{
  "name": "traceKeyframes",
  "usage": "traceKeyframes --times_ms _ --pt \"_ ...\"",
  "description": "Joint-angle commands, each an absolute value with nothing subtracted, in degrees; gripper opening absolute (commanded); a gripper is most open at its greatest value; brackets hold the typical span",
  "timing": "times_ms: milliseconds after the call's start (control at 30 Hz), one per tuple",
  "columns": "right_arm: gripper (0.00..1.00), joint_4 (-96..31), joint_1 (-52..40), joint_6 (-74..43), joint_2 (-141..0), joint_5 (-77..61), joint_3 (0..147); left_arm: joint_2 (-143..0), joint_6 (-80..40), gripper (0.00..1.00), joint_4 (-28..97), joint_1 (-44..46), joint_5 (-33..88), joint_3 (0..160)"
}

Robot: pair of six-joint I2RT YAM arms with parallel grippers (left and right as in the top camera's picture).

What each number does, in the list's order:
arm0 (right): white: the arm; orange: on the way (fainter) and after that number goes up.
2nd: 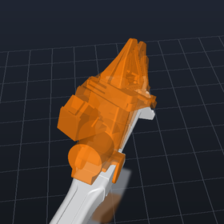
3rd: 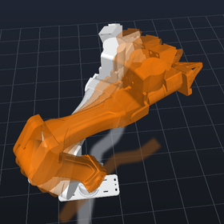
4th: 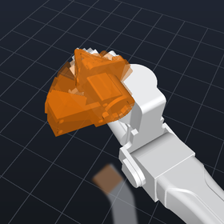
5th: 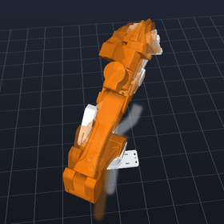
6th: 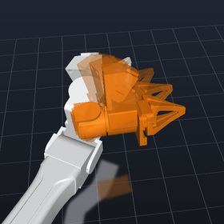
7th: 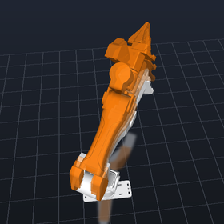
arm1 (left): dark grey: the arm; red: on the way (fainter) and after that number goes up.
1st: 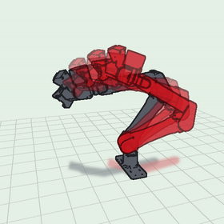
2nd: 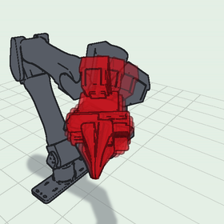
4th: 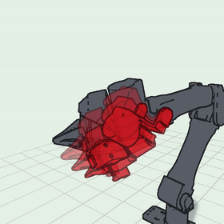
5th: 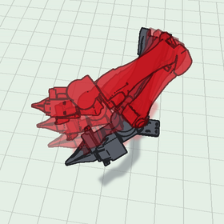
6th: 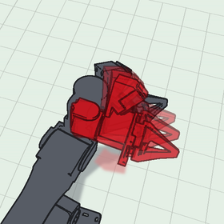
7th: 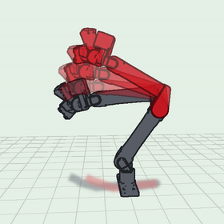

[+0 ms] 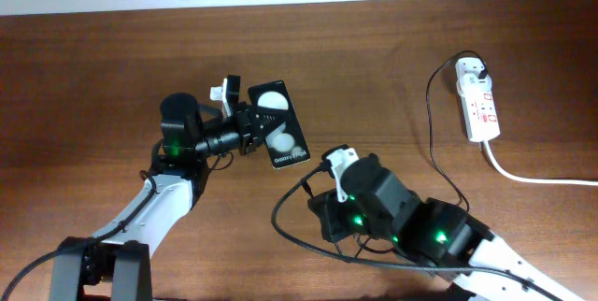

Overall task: Plug charger to phone and switch on socket
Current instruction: 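Carry the cable end with the right gripper toward the phone's bottom port, then push the USB-C plug upward into the phone's port with the right gripper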

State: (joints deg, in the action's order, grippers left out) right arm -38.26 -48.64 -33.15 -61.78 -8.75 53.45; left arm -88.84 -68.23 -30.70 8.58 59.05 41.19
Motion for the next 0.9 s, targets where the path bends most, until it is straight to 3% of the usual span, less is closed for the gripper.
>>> traceKeyframes --times_ms 0,867 --pt "0.04 -37.47 -49.17 -31.94 -65.91 -7.77 53.63 -88.49 -69.01 0.0 -31.27 8.64 60.34 42.19" --pt "0.04 -33.58 -49.17 -35.05 -67.13 -5.76 53.63 -88.49 -70.37 0.0 -31.22 8.64 64.29 42.19"
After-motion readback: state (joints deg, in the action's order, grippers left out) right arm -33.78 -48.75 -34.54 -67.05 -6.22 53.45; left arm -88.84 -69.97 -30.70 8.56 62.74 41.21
